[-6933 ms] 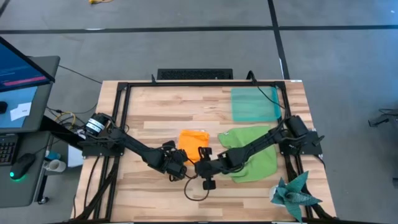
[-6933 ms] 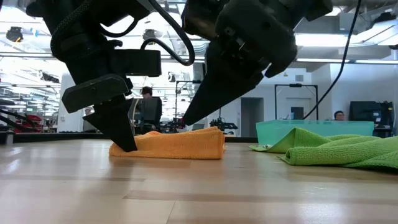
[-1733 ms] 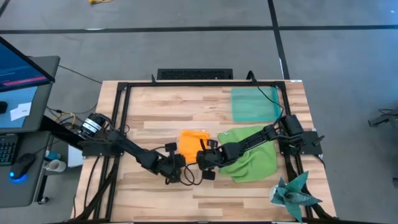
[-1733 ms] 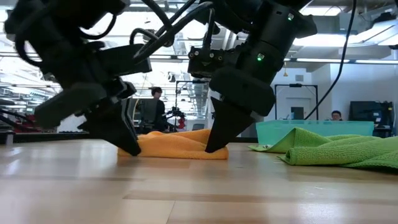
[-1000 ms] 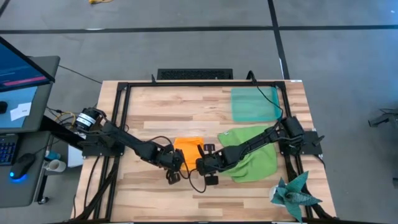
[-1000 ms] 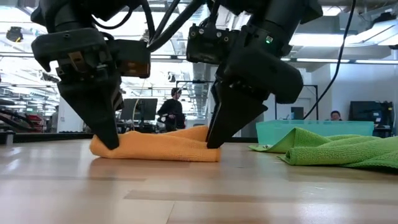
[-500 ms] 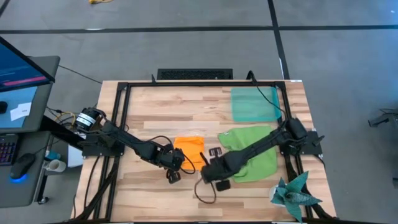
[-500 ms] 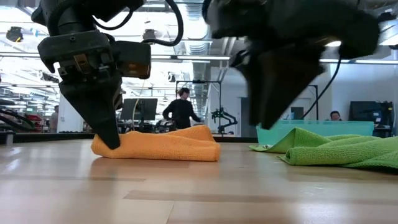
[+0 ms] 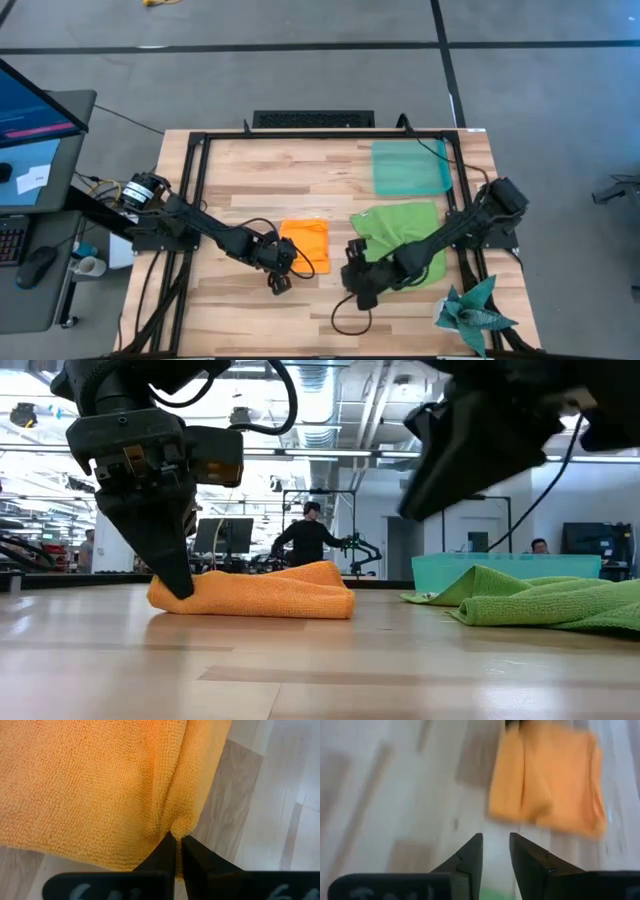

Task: Roll microfiber towels into tight, uniform cylinder then place into a basket
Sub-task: Roll the orange towel

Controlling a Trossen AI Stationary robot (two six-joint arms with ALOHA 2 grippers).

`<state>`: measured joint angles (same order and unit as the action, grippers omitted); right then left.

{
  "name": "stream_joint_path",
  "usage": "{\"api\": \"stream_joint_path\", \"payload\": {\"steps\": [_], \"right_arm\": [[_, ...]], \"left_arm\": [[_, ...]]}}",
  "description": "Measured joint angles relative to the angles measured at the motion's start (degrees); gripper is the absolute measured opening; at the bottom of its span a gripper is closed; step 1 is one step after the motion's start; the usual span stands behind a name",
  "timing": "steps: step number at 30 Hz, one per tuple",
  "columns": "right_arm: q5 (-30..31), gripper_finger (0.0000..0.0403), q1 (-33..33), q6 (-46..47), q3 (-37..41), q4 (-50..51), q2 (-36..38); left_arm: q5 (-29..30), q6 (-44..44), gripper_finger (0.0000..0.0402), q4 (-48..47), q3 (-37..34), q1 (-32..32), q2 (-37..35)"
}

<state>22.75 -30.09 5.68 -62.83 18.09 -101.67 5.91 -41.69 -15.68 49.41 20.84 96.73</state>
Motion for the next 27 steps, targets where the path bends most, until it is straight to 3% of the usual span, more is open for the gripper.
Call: {"api": "stream_joint_path", "payload": {"steps": [3, 6, 14, 18, 27], "right_arm": [[-0.2, 0.0119, 0.9, -3.3, 4.8, -13.6, 0.4], [-0.2, 0.0118, 2.2, -5.8, 6.2, -19.6, -1.4], [-1.5, 0.0128, 6.0, -12.2, 3.0, -21.9, -8.8], [-5.2, 0.0148, 6.9, -13.3, 1.2, -21.7, -10.7], [-4.7, 0.0200, 9.1, -18.1, 0.8, -20.2, -11.1]], "left_arm": [[0.0, -0.5, 0.0005, 0.0, 0.0, 0.0, 0.0], [-0.1, -0.6, 0.0005, 0.0, 0.0, 0.0, 0.0], [1.5, -1.6, 0.0005, 0.1, 0.0, -0.8, 0.0], [2.3, -2.4, 0.0005, 0.0, 0.0, -1.5, 0.0], [2.1, -2.5, 0.0005, 0.0, 0.0, -1.6, 0.0]]}}
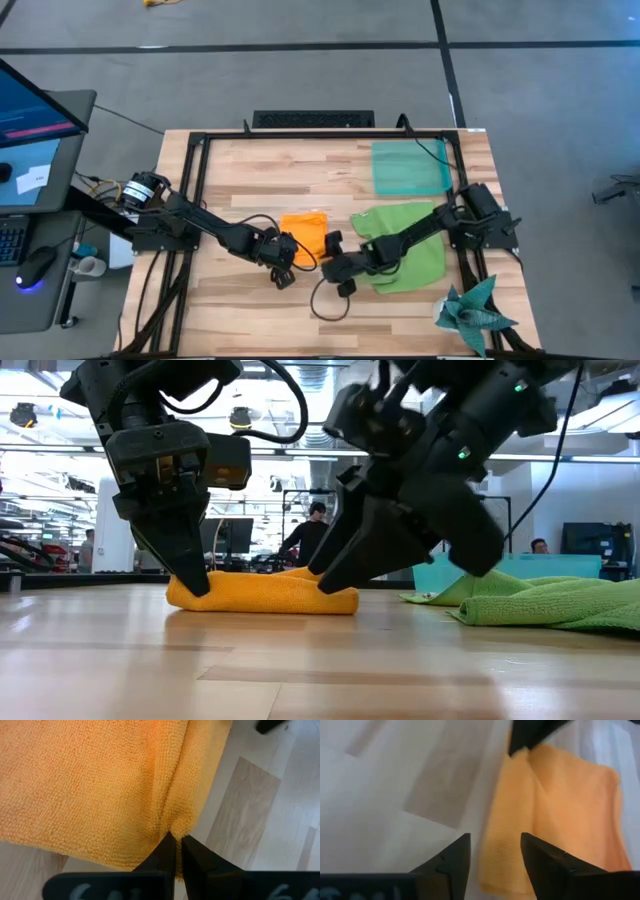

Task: Roll microfiber towels into tight, uniform cylinder then place into a basket
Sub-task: Roll the orange towel

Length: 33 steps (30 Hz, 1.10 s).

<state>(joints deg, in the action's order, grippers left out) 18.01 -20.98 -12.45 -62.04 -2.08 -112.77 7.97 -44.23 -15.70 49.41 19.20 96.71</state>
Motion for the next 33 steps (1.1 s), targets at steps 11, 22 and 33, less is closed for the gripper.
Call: {"api": "stream_joint_path", "payload": {"steps": [11, 22, 33], "right_arm": [[-4.0, 0.0205, 2.7, 3.3, 0.9, 1.7, 0.0], [0.3, 0.0202, 0.1, -0.3, -0.8, 2.0, 0.4], [-2.9, 0.0198, 1.6, 1.0, -1.3, 0.5, -3.4]], "left_arm": [[0.0, 0.0, 0.0007, 0.0, 0.0, 0.0, 0.0], [-0.7, 0.1, 0.0008, -0.1, 0.0, -0.1, 0.0], [-1.4, 0.2, 0.0007, -0.3, 0.0, -0.1, 0.0]]}}
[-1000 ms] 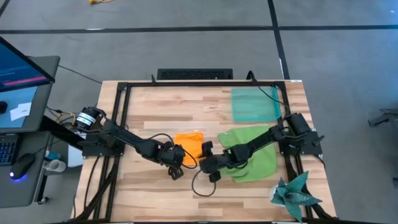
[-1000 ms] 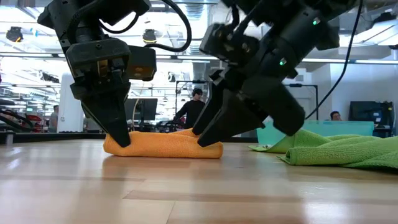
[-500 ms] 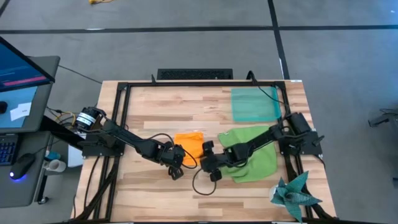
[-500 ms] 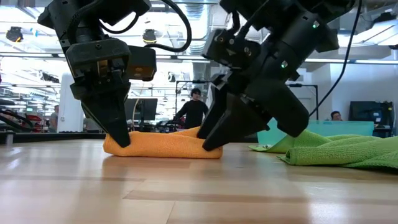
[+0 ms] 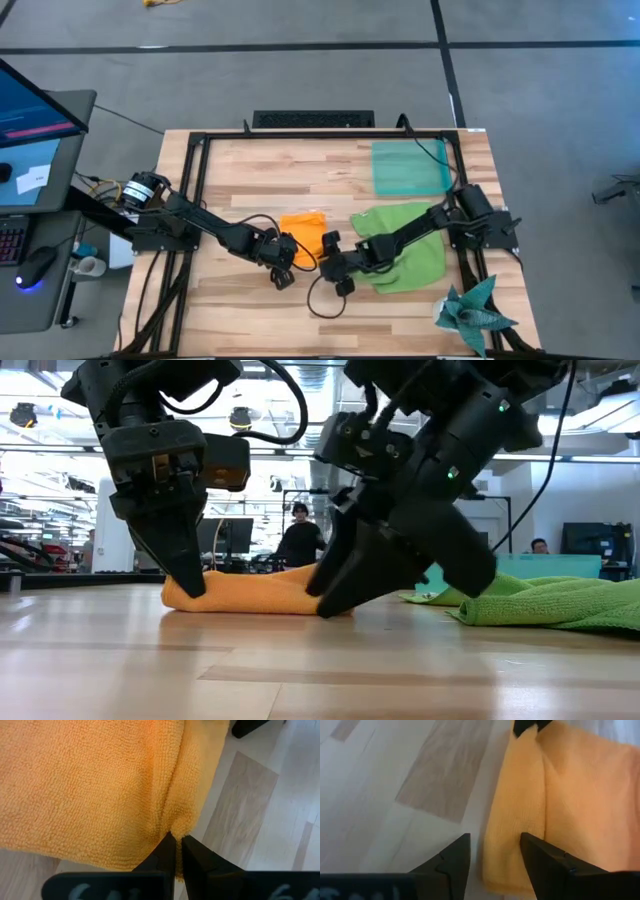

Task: Roll microfiber towels into tight, uniform cylinder then place into a basket
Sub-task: Roll the orange towel

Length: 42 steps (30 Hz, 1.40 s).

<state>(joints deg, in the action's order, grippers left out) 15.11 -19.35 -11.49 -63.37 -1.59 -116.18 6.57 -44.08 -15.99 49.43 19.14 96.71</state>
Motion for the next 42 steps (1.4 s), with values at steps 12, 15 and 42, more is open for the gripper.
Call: {"api": "stream_joint_path", "payload": {"steps": [12, 15, 42], "right_arm": [[-1.4, 0.0196, 1.7, 5.5, -0.1, 0.7, -0.5], [-0.2, 0.0198, 1.5, 5.5, -0.1, 0.8, -0.5], [-5.0, 0.0019, 4.3, 19.0, 0.1, 2.4, -1.0]], "left_arm": [[-1.8, 3.8, 0.0007, -0.2, 0.0, 0.0, 0.0], [-1.8, 3.9, 0.0007, -0.2, 0.0, 0.0, 0.0], [0.2, 4.8, 0.0008, -1.4, 0.0, 0.0, 0.0]]}}
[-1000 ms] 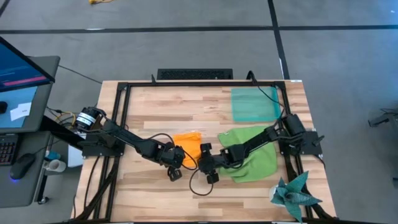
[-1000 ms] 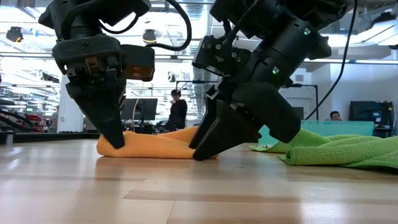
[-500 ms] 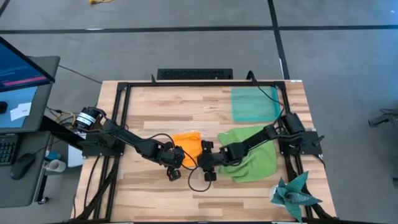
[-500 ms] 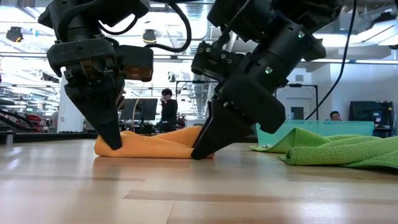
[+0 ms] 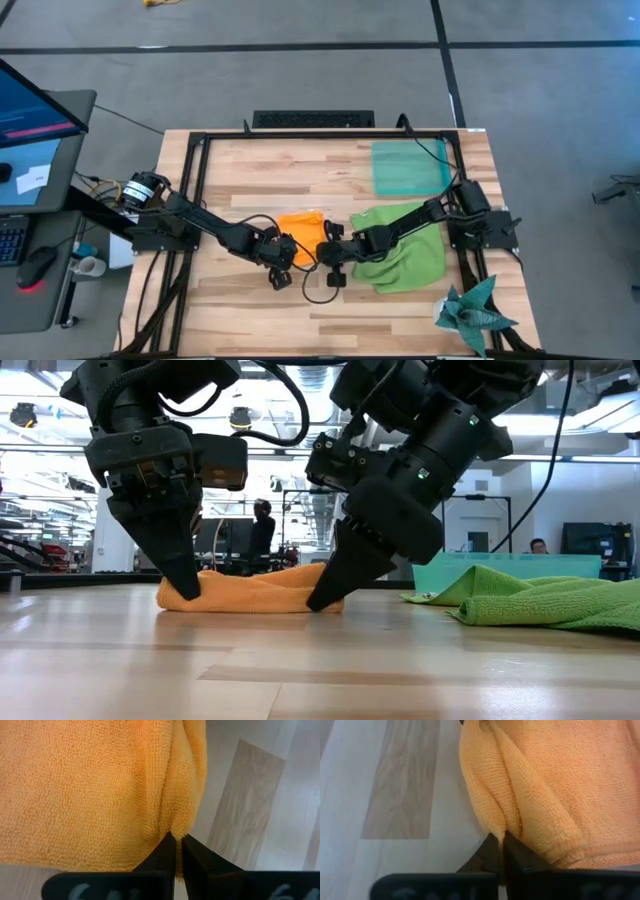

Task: Roll microfiber towels into tight, uniform cylinder then place into a basket
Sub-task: Roll the orange towel

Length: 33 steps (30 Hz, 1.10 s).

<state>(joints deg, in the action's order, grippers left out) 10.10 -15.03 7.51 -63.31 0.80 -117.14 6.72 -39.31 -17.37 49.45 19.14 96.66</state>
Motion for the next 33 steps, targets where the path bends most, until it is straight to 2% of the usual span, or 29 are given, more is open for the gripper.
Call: {"api": "stream_joint_path", "payload": {"steps": [3, 10, 14, 22, 27, 33], "right_arm": [[-0.6, 0.0010, 0.0, 0.0, 0.0, 0.2, 0.4], [-0.8, 0.0018, -0.5, 0.7, 0.0, 0.2, 0.4], [-2.2, 0.0008, -0.5, 3.2, 0.0, 0.4, 0.5], [-8.1, 0.0012, -0.5, 8.0, 0.4, 4.7, 4.3], [-10.3, 0.0010, -0.2, 12.6, 0.4, 5.4, 6.9], [-11.3, 0.0013, 0.6, 16.5, 0.3, 5.2, 7.1]], "left_arm": [[0.1, -0.2, 0.0024, -0.3, 0.0, 0.0, 0.0], [3.0, 0.6, 0.0104, -2.5, 0.0, 0.0, 0.0], [2.9, 2.2, 0.0130, -2.4, 0.0, 0.3, 0.0], [11.8, 10.3, 0.0128, -2.7, -0.1, 5.2, -4.0], [16.0, 19.8, 0.0123, 0.3, -0.1, 10.2, -7.1], [17.3, 28.5, 0.0122, 7.1, 0.0, 12.8, -5.3]]}}
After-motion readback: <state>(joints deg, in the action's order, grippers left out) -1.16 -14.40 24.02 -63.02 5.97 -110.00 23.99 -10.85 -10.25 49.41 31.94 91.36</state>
